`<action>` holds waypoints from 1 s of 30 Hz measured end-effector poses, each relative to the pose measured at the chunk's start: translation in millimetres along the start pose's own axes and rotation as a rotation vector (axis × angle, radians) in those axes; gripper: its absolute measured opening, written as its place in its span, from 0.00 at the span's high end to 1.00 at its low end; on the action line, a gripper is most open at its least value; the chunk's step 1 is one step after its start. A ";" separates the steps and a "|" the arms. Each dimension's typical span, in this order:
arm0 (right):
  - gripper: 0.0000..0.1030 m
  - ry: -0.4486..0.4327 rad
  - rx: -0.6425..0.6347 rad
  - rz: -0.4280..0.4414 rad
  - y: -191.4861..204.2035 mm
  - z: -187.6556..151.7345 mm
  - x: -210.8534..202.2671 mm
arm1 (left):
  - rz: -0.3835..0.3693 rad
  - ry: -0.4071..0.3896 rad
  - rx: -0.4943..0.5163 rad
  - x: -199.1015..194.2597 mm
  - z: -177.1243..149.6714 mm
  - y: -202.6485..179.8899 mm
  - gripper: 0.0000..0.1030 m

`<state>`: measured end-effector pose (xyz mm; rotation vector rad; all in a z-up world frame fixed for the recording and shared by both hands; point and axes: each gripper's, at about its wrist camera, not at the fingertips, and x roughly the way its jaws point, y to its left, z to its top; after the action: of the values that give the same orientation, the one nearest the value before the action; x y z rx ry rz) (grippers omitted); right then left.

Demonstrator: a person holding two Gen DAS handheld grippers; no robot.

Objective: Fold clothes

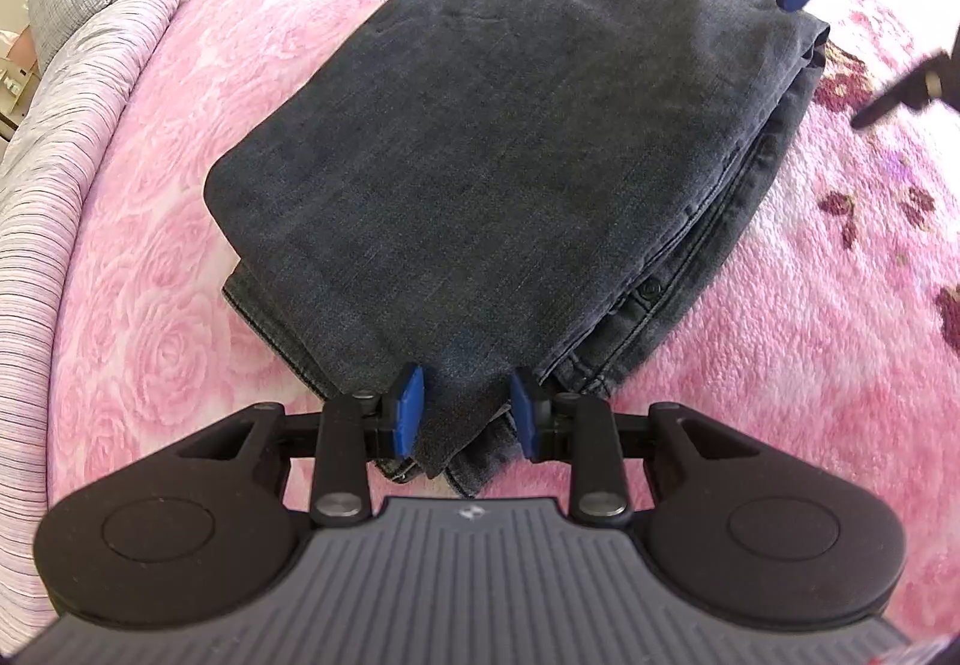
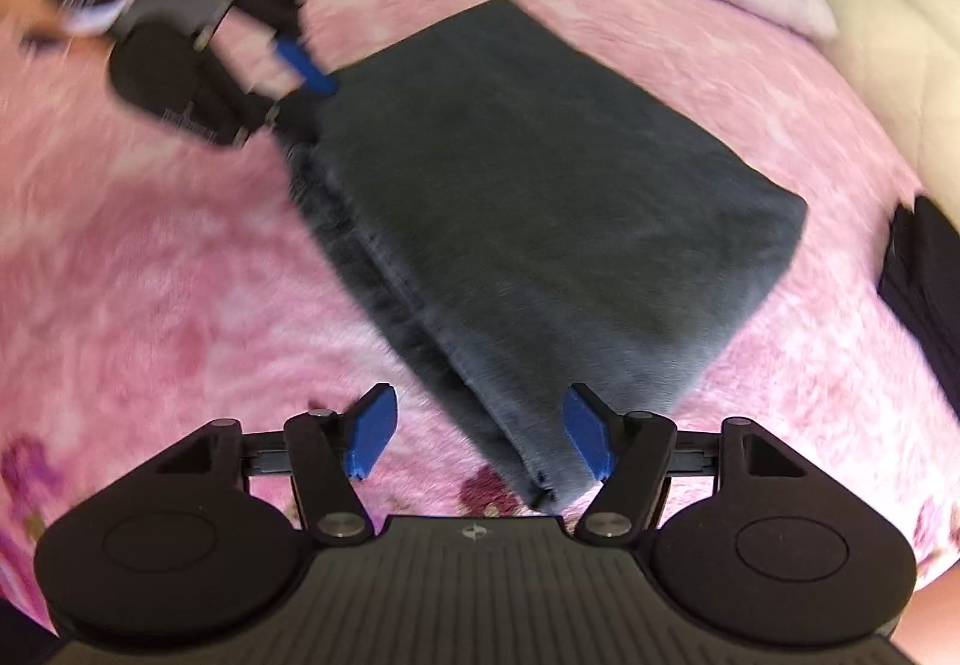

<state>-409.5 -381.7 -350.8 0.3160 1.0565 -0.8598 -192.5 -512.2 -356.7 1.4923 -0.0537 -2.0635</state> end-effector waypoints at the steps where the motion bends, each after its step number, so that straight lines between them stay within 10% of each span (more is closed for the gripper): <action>1: 0.29 0.003 -0.030 -0.006 5.2 -1.6 1.2 | -0.002 -0.023 -0.014 -4.5 -1.4 1.5 0.73; 11: 0.25 -0.021 -0.365 -0.168 44.7 -13.6 37.3 | 0.046 -0.171 0.087 -34.1 -26.0 -26.2 0.56; 16: 0.48 -0.053 -0.423 -0.200 33.8 -9.0 40.6 | 0.083 -0.214 0.238 -28.2 -26.7 -54.9 0.16; 21: 0.77 -0.079 -0.375 -0.129 8.8 3.7 20.4 | 0.143 -0.228 0.383 -8.8 -14.8 -76.0 0.16; 30: 0.79 -0.104 -0.356 -0.136 -10.9 13.6 -3.4 | 0.265 -0.113 0.503 38.6 -3.7 -63.9 0.28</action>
<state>-409.8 -395.4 -339.6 -0.0997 1.1198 -0.7821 -224.6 -476.6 -414.1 1.5416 -0.8222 -1.9966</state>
